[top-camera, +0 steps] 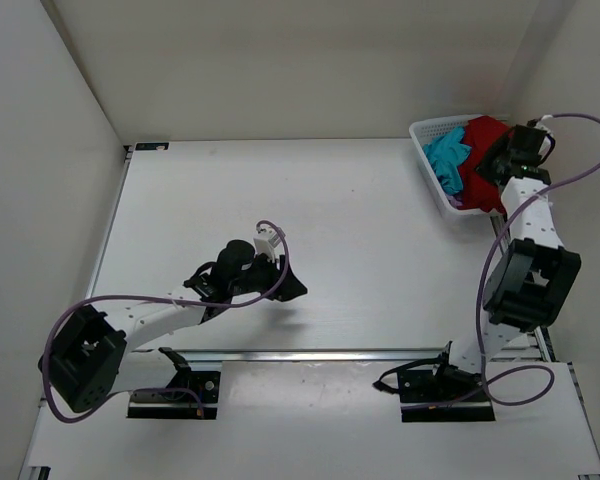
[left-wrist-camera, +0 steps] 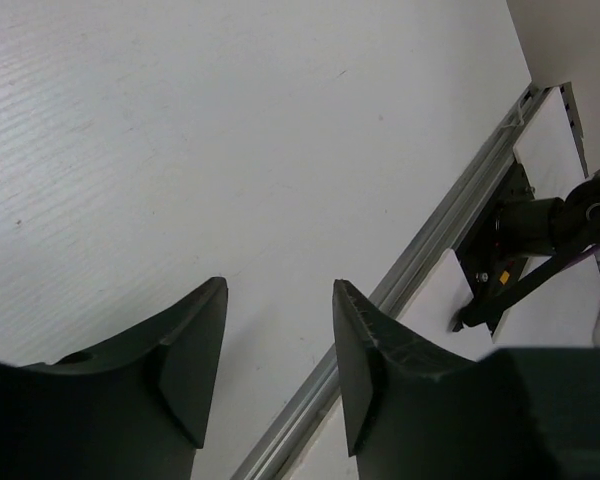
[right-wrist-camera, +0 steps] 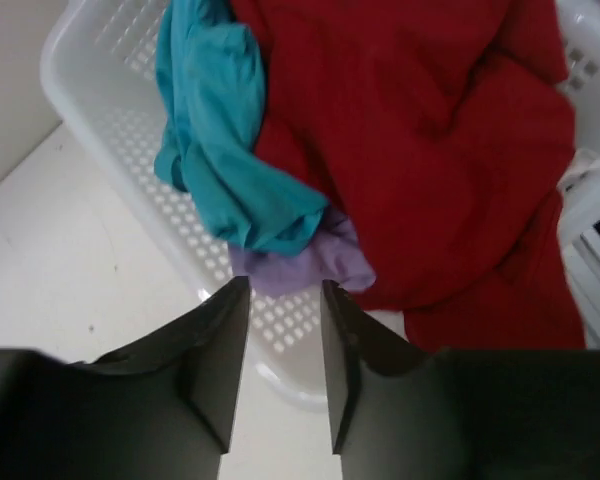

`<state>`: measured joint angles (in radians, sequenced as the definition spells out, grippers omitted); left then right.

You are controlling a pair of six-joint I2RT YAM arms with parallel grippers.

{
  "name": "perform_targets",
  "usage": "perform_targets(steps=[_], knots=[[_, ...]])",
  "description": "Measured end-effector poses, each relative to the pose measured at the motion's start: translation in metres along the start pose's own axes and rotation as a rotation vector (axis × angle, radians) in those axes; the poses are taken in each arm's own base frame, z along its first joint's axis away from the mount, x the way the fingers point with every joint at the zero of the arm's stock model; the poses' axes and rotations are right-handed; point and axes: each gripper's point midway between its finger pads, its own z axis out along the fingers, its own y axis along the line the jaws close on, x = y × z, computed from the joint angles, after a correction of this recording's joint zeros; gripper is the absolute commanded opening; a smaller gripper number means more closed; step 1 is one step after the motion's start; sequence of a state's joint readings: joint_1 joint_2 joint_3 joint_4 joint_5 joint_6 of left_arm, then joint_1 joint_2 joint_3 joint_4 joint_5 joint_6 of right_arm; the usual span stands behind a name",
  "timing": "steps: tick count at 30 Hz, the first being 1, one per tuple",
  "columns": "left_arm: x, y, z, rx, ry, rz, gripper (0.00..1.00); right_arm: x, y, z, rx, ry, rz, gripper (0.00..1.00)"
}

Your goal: Fold and stack the t-shirts

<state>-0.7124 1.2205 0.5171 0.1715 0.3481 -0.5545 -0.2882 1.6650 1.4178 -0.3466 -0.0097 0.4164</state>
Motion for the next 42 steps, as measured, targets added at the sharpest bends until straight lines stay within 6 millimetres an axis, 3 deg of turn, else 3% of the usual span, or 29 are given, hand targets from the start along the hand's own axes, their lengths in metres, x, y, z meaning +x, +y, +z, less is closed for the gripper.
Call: perform_targets(steps=[2,5,8,11,16,24,30,33,35,37,42], knots=[[0.001,-0.001,0.0,0.003,0.003,0.003,0.64,-0.016,-0.005,0.015,0.008,0.002,-0.002,0.38],[0.001,-0.001,0.001,0.005,0.003,0.007,0.65,-0.045,-0.011,0.041,0.013,-0.008,-0.006,0.37],[0.003,0.0,0.003,0.004,0.009,0.01,0.64,-0.062,-0.021,0.064,0.039,0.0,-0.009,0.37],[0.007,0.004,0.005,-0.005,0.023,0.009,0.64,-0.06,-0.042,0.079,0.091,0.032,-0.006,0.38],[0.01,0.013,0.008,-0.027,0.038,-0.006,0.64,-0.031,-0.077,0.09,0.208,0.122,-0.008,0.38],[0.012,0.02,0.009,-0.044,0.047,-0.018,0.63,0.021,-0.092,0.08,0.278,0.22,-0.022,0.39],[0.014,0.021,0.01,-0.047,0.051,-0.02,0.62,0.026,-0.091,0.06,0.314,0.201,-0.038,0.4],[0.014,0.02,0.01,-0.045,0.052,-0.018,0.61,0.026,-0.088,0.044,0.31,0.185,-0.036,0.29],[0.015,0.019,0.01,-0.043,0.055,-0.017,0.59,0.023,-0.083,0.038,0.297,0.175,-0.032,0.12],[0.015,0.018,0.011,-0.041,0.056,-0.015,0.58,0.021,-0.078,0.036,0.28,0.166,-0.02,0.01],[0.016,0.018,0.011,-0.041,0.057,-0.016,0.56,0.025,-0.07,0.037,0.236,0.184,0.002,0.0]])
